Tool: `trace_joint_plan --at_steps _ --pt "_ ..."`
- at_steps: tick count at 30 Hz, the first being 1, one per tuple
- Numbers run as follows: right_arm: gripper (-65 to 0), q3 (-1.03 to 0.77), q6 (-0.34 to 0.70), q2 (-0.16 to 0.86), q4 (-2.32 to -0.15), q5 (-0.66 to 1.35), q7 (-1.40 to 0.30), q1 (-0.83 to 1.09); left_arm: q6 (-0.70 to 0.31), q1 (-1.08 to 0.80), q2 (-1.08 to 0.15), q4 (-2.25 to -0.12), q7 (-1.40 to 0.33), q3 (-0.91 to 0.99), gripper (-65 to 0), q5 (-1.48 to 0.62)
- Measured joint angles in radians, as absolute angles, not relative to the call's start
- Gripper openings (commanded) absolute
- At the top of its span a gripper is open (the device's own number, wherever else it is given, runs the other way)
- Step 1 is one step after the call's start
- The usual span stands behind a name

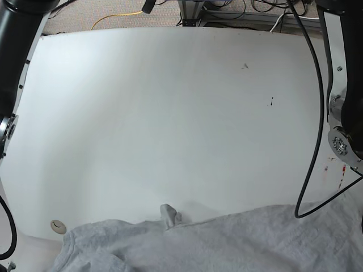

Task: Fold the T-shirt properly
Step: 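Lay the shirt flat on the table with both grippers, then release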

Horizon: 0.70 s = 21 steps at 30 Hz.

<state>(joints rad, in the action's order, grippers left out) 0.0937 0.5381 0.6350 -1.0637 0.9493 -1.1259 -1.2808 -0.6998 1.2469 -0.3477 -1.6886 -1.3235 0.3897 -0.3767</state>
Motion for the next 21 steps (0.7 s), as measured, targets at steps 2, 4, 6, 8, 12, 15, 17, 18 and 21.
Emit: trace_joint_plan --at_steps 2,4,6,8,12,15,17,18,21 --pt "-65.0 0.095 0.543 0.634 -1.056 0.947 -1.154 -1.264 -0.700 1.236 -0.349 -1.684 -1.320 0.390 -65.0 -0.379" --pt "-65.0 0.100 0.543 0.628 -1.052 0.945 -1.181 -1.253 -0.700 1.196 -0.347 -1.682 -1.324 0.390 -65.0 -0.378" --pt "-65.0 0.097 0.543 0.629 -1.052 0.944 -1.190 -1.254 -0.700 1.147 -0.342 -1.686 -1.345 0.390 -65.0 -0.382" --pt "-65.0 0.068 0.544 0.639 -1.055 0.947 -1.186 -1.239 -0.698 1.081 -0.339 -1.705 -1.365 0.392 -65.0 -0.380" --pt "-65.0 -0.038 0.545 0.672 -1.070 1.006 -1.150 -1.085 -0.697 0.901 -0.340 -1.782 -1.362 0.400 -65.0 -0.450" --pt "-65.0 -0.086 0.538 0.675 -1.054 1.018 -1.175 -0.915 -0.699 0.749 -0.334 -1.844 -1.353 0.408 -65.0 -0.491" --pt "-65.0 -0.116 0.540 0.667 -1.047 1.018 -1.198 -0.825 -0.702 0.662 -0.328 -1.867 -1.348 0.419 -65.0 -0.499" --pt "-65.0 -0.140 0.539 0.660 -1.046 1.023 -1.198 -0.781 -0.700 0.618 -0.325 -1.874 -1.348 0.422 -65.0 -0.495" --pt "-65.0 -0.210 0.541 0.647 -1.066 1.032 -1.195 -0.671 -0.699 0.501 -0.302 -1.883 -1.362 0.439 -65.0 -0.473"
